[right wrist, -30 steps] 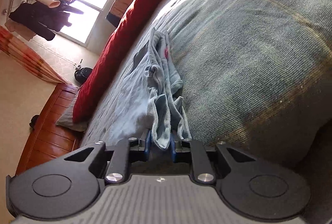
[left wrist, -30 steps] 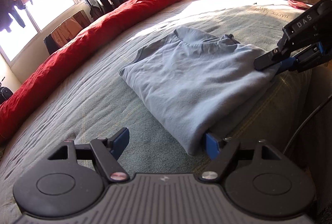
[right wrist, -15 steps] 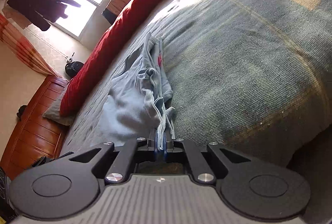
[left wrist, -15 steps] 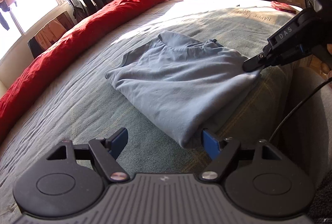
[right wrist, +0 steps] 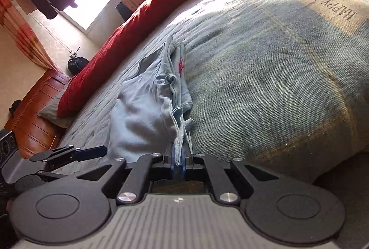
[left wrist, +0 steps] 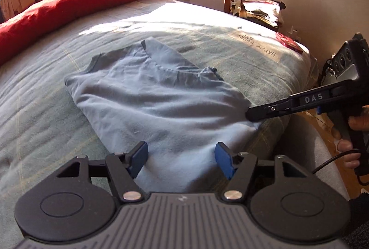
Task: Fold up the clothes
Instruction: 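Open the right gripper and lift it off the folded shirt, then lower the open left gripper onto the folded edge of the shirt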
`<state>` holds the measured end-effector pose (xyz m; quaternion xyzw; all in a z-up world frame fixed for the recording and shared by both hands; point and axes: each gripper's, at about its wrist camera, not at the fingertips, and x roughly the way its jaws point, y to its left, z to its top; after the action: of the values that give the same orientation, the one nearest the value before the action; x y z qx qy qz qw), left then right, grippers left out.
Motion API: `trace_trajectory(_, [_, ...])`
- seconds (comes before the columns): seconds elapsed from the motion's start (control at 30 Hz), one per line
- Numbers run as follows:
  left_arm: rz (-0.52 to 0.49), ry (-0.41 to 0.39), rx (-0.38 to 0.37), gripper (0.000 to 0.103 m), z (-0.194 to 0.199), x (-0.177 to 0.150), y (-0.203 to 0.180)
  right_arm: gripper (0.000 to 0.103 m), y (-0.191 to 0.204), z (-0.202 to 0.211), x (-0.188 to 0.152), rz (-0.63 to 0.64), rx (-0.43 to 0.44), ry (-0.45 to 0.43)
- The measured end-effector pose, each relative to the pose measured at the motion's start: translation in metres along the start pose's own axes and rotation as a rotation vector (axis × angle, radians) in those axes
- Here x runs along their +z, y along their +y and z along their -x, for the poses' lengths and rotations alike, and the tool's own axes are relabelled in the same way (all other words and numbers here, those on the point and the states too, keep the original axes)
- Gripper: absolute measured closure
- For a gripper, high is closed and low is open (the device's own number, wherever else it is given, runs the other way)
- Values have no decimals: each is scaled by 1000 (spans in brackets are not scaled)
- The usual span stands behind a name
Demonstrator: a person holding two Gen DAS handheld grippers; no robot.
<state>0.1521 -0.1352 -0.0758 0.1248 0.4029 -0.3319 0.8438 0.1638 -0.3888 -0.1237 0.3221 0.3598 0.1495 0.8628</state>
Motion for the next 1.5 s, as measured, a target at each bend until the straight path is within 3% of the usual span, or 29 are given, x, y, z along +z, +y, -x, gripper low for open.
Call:
trace_trajectory(0.1, [1,-21,-4,39,2,-6,-1,88,5,11,6,56,-11,-11])
trace_trajectory(0.27, [-6,-12,-8,37,1,-4,-1,88,23,17,41,162,1,-32])
trace_trajectory(0.47, [0,-13,-29,36,1,-5,3,86,60,-33,71,324,63,63])
trace_trajectory(0.53, [10,-13,-42,35,0,-4,6,86,62,-51,71,336,45,99])
trace_trajectory(0.6, [18,-13,-53,35,0,-4,9,87,56,-59,70,365,-51,95])
trace_trajectory(0.63, [25,-15,-60,35,1,-4,10,99,51,-60,69,380,-91,90])
trace_trajectory(0.73, [46,-19,-91,34,1,-3,16,101,31,-49,69,292,-43,89])
trace_trajectory(0.9, [141,-52,-147,34,17,11,35,90,54,-28,60,371,-42,57])
trace_trajectory(1.1, [123,-112,-97,33,20,49,54,85,76,-29,38,438,-12,85])
trace_trajectory(1.3, [158,-16,-47,33,-38,52,72,83,55,-21,12,422,-66,112])
trace_trajectory(1.4, [153,7,-32,33,-41,44,70,83,43,-11,6,370,-58,104])
trace_trajectory(1.5, [117,-17,-30,33,-27,58,62,82,36,-7,4,341,-44,94])
